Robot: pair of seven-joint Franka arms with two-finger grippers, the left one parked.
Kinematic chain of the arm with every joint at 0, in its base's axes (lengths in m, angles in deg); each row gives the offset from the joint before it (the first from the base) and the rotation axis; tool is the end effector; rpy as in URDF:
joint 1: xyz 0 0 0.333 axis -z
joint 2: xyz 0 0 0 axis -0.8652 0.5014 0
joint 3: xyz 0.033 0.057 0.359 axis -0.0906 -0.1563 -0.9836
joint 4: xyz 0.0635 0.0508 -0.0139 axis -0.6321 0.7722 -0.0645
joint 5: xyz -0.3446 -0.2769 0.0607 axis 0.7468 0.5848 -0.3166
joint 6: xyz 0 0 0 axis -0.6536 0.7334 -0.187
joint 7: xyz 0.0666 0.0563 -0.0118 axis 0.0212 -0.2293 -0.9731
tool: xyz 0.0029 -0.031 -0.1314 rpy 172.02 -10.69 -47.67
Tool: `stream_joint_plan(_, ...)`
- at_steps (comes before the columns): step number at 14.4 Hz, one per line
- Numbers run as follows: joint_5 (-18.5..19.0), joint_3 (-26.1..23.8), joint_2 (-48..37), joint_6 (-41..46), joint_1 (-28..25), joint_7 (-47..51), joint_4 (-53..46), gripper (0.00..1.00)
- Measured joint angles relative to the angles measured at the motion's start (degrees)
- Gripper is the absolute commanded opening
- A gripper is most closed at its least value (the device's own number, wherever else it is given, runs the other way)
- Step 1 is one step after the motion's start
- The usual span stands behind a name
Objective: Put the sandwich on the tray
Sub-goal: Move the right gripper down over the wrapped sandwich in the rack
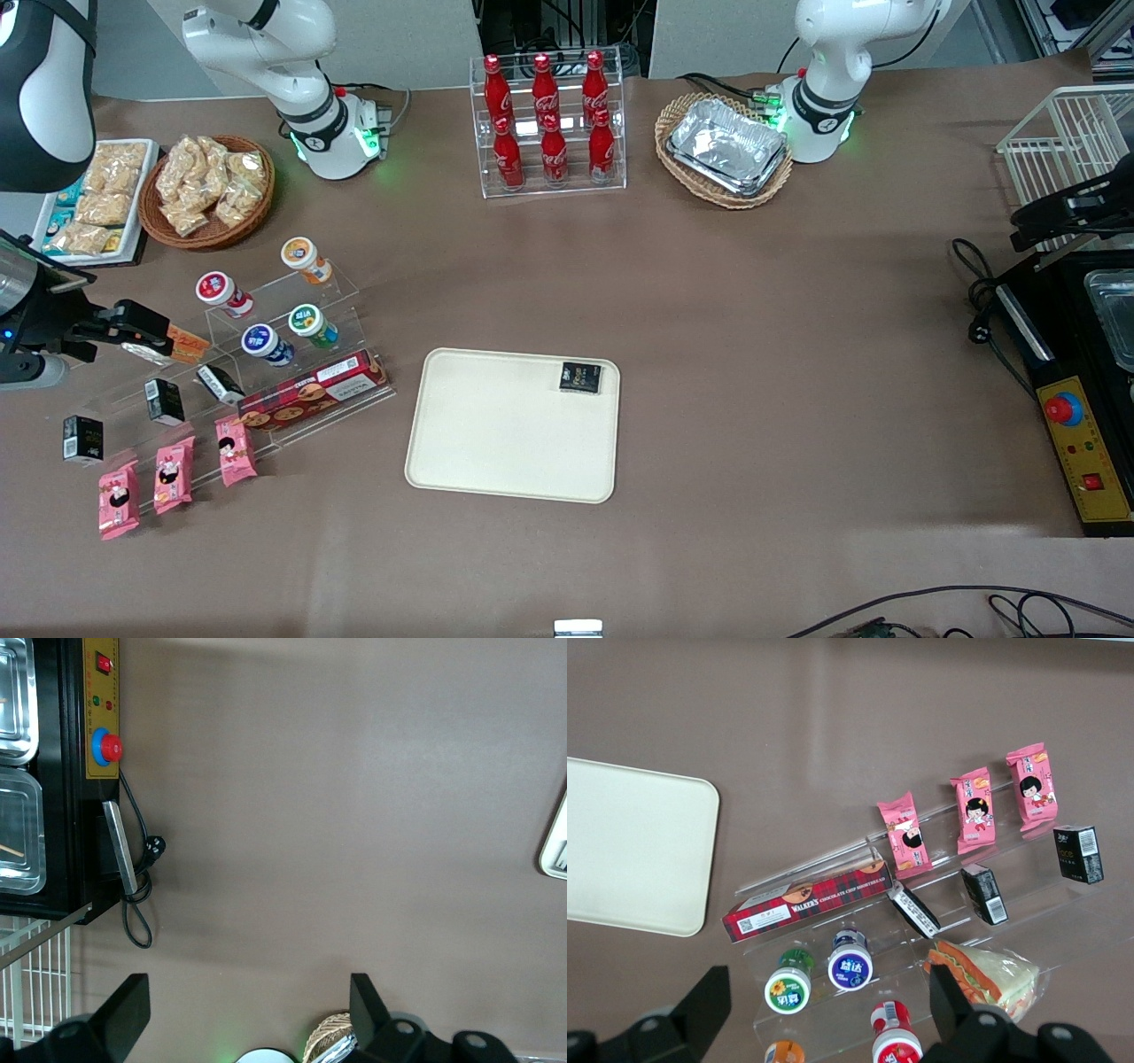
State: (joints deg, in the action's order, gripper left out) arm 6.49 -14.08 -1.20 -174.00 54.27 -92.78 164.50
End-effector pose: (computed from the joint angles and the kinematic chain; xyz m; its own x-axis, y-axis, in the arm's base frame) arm 0.6749 -0.0056 0.6133 0.9983 0.0393 0.0440 0.0391 -0.9992 0.0047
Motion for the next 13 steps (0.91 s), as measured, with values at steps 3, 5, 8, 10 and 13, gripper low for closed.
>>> stream_joint_plan(3, 0.0, 0.01, -0.03, 0.0, 0.0, -0.05, 0.0, 1.0)
stream_joint_plan(5, 0.02, 0.06, -0.08, 0.0, 0.06, -1.15, 0.0, 1.0)
stream_joint_plan(8, 0.13, 0.87, -0.1, 0.0, 0.17, -10.5, 0.0, 1.0)
stream_joint_plan(10, 0.14, 2.48, -0.11, 0.0, 0.21, -18.28, 0.0, 1.0)
stream_joint_plan(13, 0.15, 4.99, -0.31, 0.38, 0.3, -31.06, 0.0, 1.0)
